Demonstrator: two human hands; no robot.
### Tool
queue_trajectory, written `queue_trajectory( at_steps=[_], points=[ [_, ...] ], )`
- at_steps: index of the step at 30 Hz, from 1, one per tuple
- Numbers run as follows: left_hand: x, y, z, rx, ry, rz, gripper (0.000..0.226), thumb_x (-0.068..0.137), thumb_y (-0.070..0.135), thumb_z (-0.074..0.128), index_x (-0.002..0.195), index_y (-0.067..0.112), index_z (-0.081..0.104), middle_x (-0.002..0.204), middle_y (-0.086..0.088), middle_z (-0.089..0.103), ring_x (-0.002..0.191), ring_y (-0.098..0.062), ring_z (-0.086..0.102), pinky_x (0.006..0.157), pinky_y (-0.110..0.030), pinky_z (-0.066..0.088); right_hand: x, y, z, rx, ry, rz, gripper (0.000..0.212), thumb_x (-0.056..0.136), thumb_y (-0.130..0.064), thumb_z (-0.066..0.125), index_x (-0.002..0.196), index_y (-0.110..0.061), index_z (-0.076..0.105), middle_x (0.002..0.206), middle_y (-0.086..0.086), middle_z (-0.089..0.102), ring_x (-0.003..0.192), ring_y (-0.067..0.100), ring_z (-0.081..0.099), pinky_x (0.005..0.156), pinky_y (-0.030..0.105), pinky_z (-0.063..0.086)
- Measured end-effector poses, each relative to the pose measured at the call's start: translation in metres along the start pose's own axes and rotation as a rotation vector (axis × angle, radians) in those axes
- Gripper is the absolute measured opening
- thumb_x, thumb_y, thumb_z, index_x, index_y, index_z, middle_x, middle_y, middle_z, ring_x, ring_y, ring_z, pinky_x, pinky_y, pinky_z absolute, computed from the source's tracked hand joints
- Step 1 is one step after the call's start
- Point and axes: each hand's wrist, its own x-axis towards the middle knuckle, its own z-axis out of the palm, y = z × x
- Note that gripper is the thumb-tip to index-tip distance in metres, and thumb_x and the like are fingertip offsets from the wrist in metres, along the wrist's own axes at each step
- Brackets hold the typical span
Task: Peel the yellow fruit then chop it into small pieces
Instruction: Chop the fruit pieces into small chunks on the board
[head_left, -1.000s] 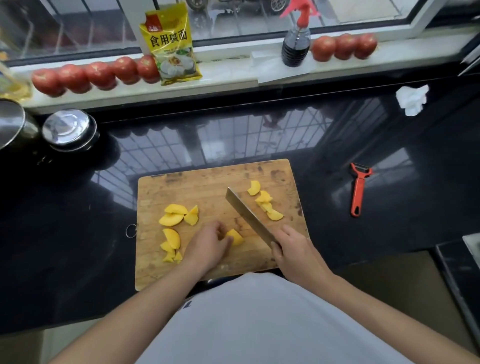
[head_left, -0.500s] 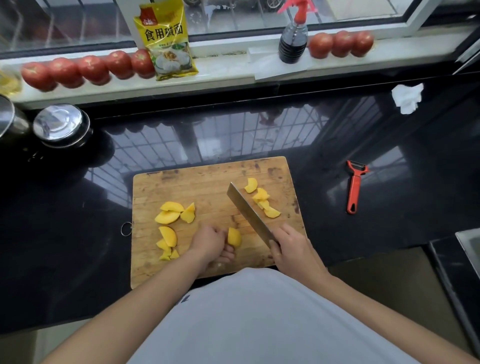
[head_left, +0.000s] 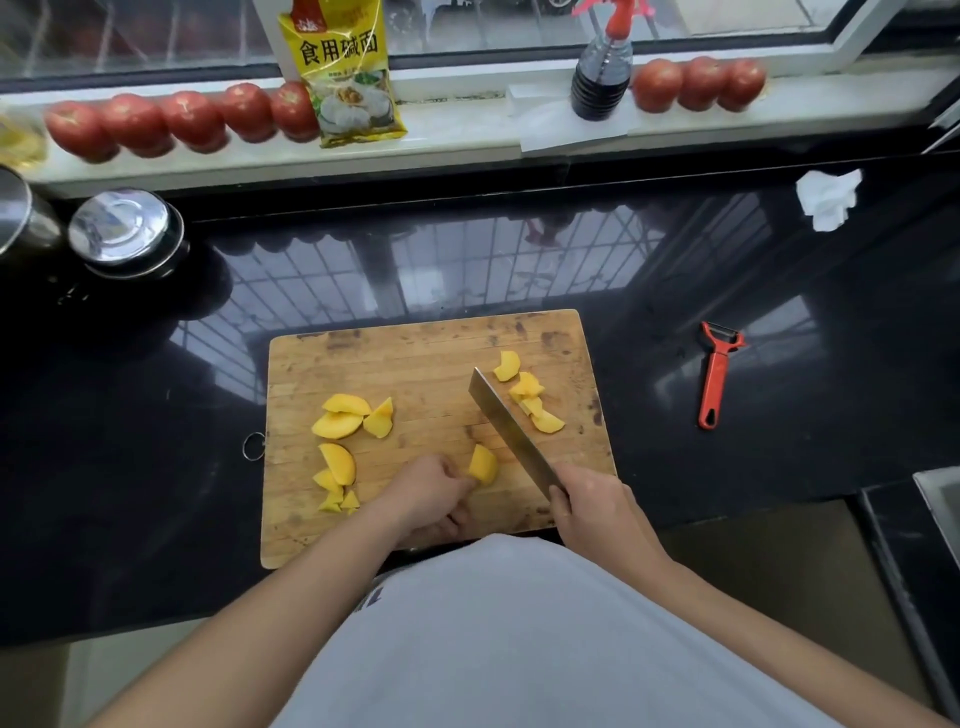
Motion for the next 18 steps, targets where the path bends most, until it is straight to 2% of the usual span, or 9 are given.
queue_trajectory(
  at_steps=[1, 3, 5, 7, 9, 11, 14, 18],
  points=[
    [0.003, -0.006, -0.007, 0.133, 0.125, 0.063, 0.011, 0.096, 0.027, 0.064, 0.097, 0.017, 0.060, 0.083, -0.002, 0.077, 0.076, -0.024, 0.073, 0.075, -0.038, 0.059, 0.000, 0.001, 0.000, 0.002, 0.004, 0.009, 0.012, 0.103, -0.023, 0.053, 0.098, -0.022, 0.063, 0.085, -0.008, 0.064, 0.075, 0.012, 0.061, 0.069, 0.038, 0.057],
    [0.005, -0.015, -0.016, 0.275, 0.313, 0.164, 0.015, 0.089, 0.022, 0.070, 0.093, 0.024, 0.056, 0.093, 0.003, 0.068, 0.089, -0.025, 0.066, 0.082, -0.040, 0.055, 0.000, 0.002, 0.000, 0.001, -0.002, 0.022, 0.012, 0.104, -0.022, 0.053, 0.097, -0.021, 0.062, 0.084, -0.008, 0.063, 0.075, 0.011, 0.060, 0.069, 0.038, 0.057],
    [0.004, -0.016, -0.012, 0.282, 0.317, 0.264, 0.023, 0.088, 0.024, 0.075, 0.101, 0.028, 0.056, 0.104, 0.005, 0.062, 0.099, -0.021, 0.063, 0.085, -0.038, 0.053, 0.000, 0.002, 0.001, 0.003, -0.011, 0.021, 0.012, 0.103, -0.021, 0.052, 0.098, -0.021, 0.063, 0.085, -0.008, 0.062, 0.077, 0.011, 0.060, 0.071, 0.039, 0.057],
    [0.001, -0.010, -0.001, 0.314, 0.268, 0.364, 0.041, 0.090, 0.029, 0.077, 0.124, 0.031, 0.055, 0.120, 0.005, 0.059, 0.109, -0.018, 0.061, 0.090, -0.038, 0.054, 0.001, 0.000, 0.001, 0.009, -0.021, 0.018, 0.012, 0.103, -0.021, 0.053, 0.100, -0.021, 0.064, 0.088, -0.008, 0.063, 0.080, 0.012, 0.061, 0.073, 0.037, 0.057],
    [0.001, -0.002, 0.009, 0.407, 0.244, 0.461, 0.063, 0.092, 0.027, 0.074, 0.147, 0.033, 0.043, 0.136, 0.003, 0.055, 0.120, -0.020, 0.057, 0.096, -0.041, 0.054, 0.002, -0.003, 0.000, 0.006, -0.024, 0.009, 0.013, 0.104, -0.021, 0.052, 0.099, -0.022, 0.064, 0.089, -0.007, 0.064, 0.080, 0.012, 0.061, 0.073, 0.035, 0.057],
    [0.003, 0.005, 0.012, 0.549, 0.249, 0.536, 0.061, 0.095, 0.024, 0.069, 0.150, 0.031, 0.043, 0.143, 0.002, 0.052, 0.125, -0.023, 0.054, 0.096, -0.041, 0.054, 0.003, -0.004, -0.001, 0.014, -0.007, 0.016, 0.013, 0.104, -0.022, 0.053, 0.099, -0.022, 0.064, 0.089, -0.007, 0.064, 0.080, 0.011, 0.061, 0.072, 0.033, 0.057],
    [0.005, 0.009, 0.009, 0.493, 0.312, 0.477, 0.035, 0.099, 0.029, 0.065, 0.131, 0.024, 0.054, 0.126, -0.001, 0.062, 0.111, -0.024, 0.060, 0.088, -0.041, 0.054, 0.002, -0.002, -0.001, 0.024, 0.007, 0.036, 0.011, 0.103, -0.023, 0.054, 0.101, -0.023, 0.064, 0.090, -0.009, 0.064, 0.080, 0.011, 0.062, 0.071, 0.034, 0.058],
    [0.007, 0.012, 0.011, 0.216, 0.328, 0.284, 0.030, 0.096, 0.038, 0.070, 0.116, 0.026, 0.052, 0.101, 0.007, 0.063, 0.091, -0.017, 0.062, 0.072, -0.032, 0.049, 0.001, -0.003, -0.003, -0.001, 0.009, 0.014, 0.010, 0.103, -0.023, 0.053, 0.100, -0.022, 0.063, 0.087, -0.008, 0.064, 0.077, 0.012, 0.063, 0.068, 0.035, 0.058]
  ],
)
